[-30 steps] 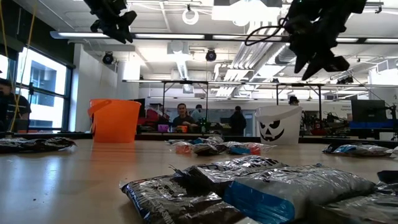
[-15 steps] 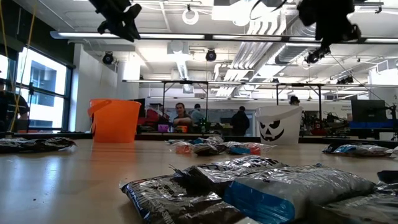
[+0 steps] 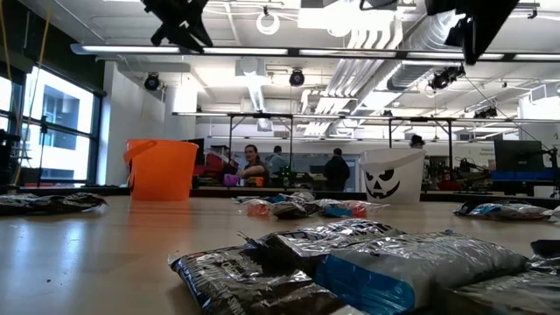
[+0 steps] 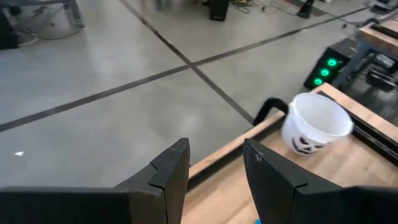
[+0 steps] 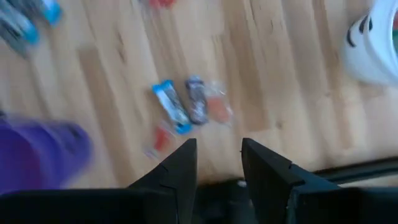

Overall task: Sort candy
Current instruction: Put the orange gummy into the white bucket

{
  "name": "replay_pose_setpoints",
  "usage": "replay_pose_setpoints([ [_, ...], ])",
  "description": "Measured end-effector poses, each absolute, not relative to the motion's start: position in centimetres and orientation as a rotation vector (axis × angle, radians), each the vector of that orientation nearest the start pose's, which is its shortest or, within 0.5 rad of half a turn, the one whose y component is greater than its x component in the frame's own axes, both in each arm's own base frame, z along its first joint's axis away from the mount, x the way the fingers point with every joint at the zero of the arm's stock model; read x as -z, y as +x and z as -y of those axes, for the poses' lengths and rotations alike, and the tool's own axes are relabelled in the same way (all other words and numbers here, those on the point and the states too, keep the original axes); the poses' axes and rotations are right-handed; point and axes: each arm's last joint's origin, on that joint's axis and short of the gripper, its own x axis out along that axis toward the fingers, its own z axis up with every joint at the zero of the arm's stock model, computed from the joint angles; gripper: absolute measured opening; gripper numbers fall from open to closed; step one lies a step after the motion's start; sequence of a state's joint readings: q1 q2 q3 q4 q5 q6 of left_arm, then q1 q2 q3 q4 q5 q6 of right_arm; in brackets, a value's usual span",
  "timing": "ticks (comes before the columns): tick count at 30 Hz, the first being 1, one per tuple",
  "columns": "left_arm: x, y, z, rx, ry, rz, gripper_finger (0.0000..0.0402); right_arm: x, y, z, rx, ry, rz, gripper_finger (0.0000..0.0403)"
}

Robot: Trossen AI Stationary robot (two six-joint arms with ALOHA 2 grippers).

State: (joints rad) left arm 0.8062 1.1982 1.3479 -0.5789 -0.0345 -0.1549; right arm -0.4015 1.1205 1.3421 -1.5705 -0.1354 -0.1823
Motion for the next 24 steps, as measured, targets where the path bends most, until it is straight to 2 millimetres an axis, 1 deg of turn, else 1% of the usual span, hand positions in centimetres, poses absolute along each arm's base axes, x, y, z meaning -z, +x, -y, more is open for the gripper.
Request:
replay_pose_setpoints([
  [4,-40.5,17.6,-17.1,-0.821,-0.303,-0.351,0.0140,-34.3,14.9,6.2,0.054,0.008,-1.433,0.0122],
  [6,-40.5,17.8,-16.8,-0.806,-0.299,-0.353,0.0140,-33.4,15.1,6.6,0.062,-0.049,-1.497,0.0122],
  [8,-40.5,18.0,-16.6,-0.795,-0.297,-0.355,0.0140,-32.6,15.3,6.7,0.063,-0.069,-1.542,0.0122],
  [14,-40.5,18.3,-16.3,-0.773,-0.260,-0.371,0.0140,-29.8,15.8,6.9,0.071,0.018,-1.556,0.0122],
  [19,-40.5,18.3,-16.3,-0.767,-0.221,-0.390,0.0140,-27.7,15.9,6.8,0.132,0.129,-1.565,0.0122],
  [24,-40.3,18.2,-16.3,-0.759,-0.195,-0.427,0.0140,-25.7,16.0,6.8,0.116,0.167,-1.561,0.0122],
])
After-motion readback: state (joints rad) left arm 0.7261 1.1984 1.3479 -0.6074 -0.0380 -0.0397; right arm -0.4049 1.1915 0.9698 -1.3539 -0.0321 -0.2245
